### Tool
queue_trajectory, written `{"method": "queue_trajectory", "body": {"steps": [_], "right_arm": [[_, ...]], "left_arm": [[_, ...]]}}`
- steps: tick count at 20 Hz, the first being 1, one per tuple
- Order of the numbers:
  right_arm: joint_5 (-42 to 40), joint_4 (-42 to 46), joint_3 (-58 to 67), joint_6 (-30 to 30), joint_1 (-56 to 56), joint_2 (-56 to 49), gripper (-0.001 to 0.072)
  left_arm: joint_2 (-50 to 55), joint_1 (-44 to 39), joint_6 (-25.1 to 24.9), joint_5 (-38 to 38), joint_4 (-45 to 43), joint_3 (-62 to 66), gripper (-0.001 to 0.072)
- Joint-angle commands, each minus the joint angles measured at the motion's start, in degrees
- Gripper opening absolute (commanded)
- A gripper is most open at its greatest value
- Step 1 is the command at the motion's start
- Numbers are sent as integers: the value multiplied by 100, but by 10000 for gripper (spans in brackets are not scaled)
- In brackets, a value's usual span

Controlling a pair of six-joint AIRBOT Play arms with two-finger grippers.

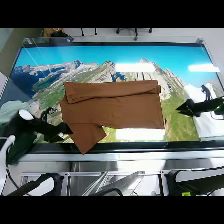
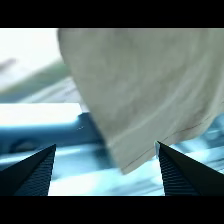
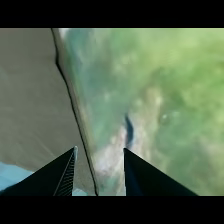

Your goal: Fold the shirts.

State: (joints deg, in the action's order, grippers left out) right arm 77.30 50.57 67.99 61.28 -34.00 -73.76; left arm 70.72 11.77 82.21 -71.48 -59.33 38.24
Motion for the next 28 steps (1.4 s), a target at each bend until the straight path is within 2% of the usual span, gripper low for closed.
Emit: {"method": "queue_trajectory", "body": {"steps": [1, 3, 8, 10, 15, 16, 17, 18, 19, 21, 23, 26, 28], "right_arm": [[-267, -74, -566, -264, 66, 48, 365], [-442, -83, -719, -278, 138, 28, 366], [-546, -131, -831, -280, 385, -334, 366], [-546, -131, -835, -278, 673, -518, 366], [-551, -157, -833, -278, 1453, -673, 364], [-542, -197, -833, -278, 1508, -673, 363], [-509, -229, -833, -275, 1517, -671, 361], [-439, -267, -831, -278, 1510, -658, 326], [-313, -280, -831, -286, 1491, -608, 134], [-68, -267, -828, -295, 1427, -396, 46], [72, 42, -828, -83, 1290, -96, 25], [275, 1147, -835, 671, 1121, 201, 24], [426, 1434, -876, 890, 1121, 315, 24]], "left_arm": [[-330, 28, -581, 1200, 1357, -1064, 694], [-328, 28, -811, 1530, 1869, -1161, 694], [-328, 28, -920, 1930, 2192, -1154, 692], [-328, 28, -1224, 1939, 2503, -1154, 421], [-328, 28, -1386, 1912, 2638, -1143, 406], [-328, 28, -1388, 1910, 2638, -1143, 317], [-328, 28, -1510, 1895, 2645, -1143, 63], [-330, 28, -1572, 1884, 2643, -1143, 16], [-330, 28, -1576, 1825, 2643, -1143, 16], [-334, 98, -1639, 1410, 2511, -1025, 14], [-520, 245, -1561, 669, 2048, -756, 11], [-1338, 363, -765, -129, 933, -564, 11], [-1930, 363, -367, -636, 470, -612, 11]]}}
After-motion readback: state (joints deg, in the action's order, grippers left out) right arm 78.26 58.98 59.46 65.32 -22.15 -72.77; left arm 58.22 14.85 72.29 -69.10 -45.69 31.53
